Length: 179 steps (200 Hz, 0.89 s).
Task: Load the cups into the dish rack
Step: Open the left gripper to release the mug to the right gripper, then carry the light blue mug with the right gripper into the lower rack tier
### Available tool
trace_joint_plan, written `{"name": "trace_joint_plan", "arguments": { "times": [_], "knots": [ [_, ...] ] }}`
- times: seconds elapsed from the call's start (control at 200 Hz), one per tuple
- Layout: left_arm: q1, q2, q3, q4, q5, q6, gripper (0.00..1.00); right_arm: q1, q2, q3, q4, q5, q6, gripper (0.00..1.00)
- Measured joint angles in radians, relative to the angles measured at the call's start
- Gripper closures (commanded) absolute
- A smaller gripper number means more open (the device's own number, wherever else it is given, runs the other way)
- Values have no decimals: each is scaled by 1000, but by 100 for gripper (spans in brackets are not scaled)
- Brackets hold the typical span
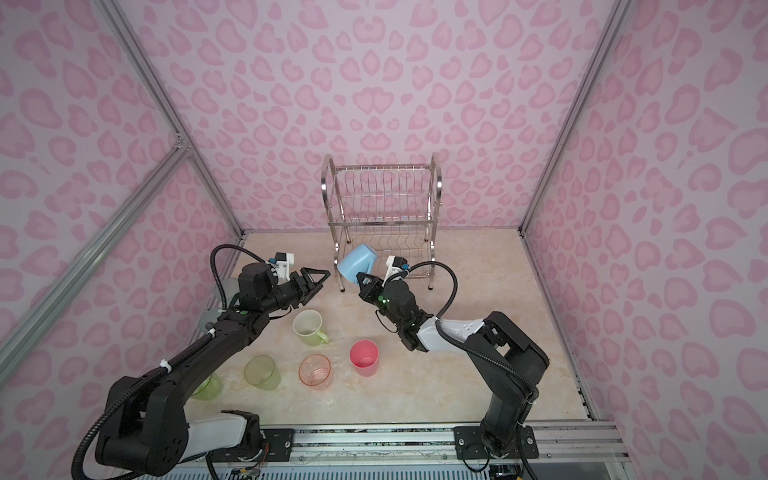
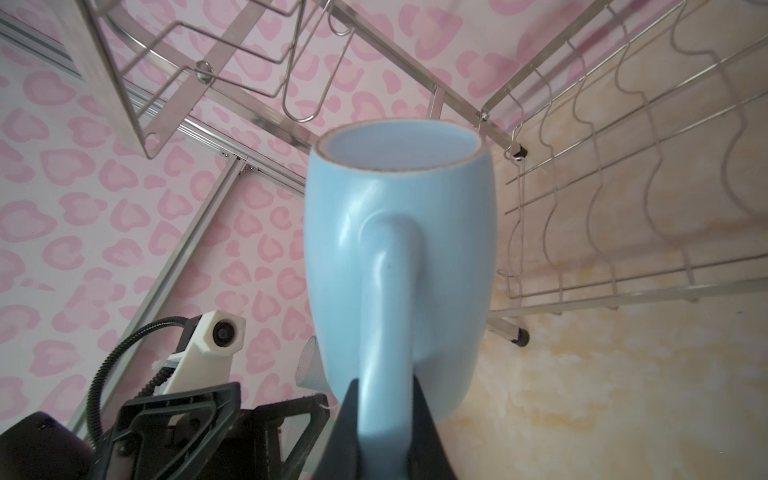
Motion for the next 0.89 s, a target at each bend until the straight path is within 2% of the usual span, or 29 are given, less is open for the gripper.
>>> {"name": "trace_joint_plan", "arguments": {
  "times": [0.27,0.565,0.895],
  "knots": [
    [2,-16,25,-135,-57,74,31,-21,34,19,7,50,-167,100],
    [4,-60,50,-222,-99,129,31,-31,42,31,16,102,-457,100],
    [6,-67,58,-251,-109,145,31,-109,52,29,2,155,-608,100]
  ]
}}
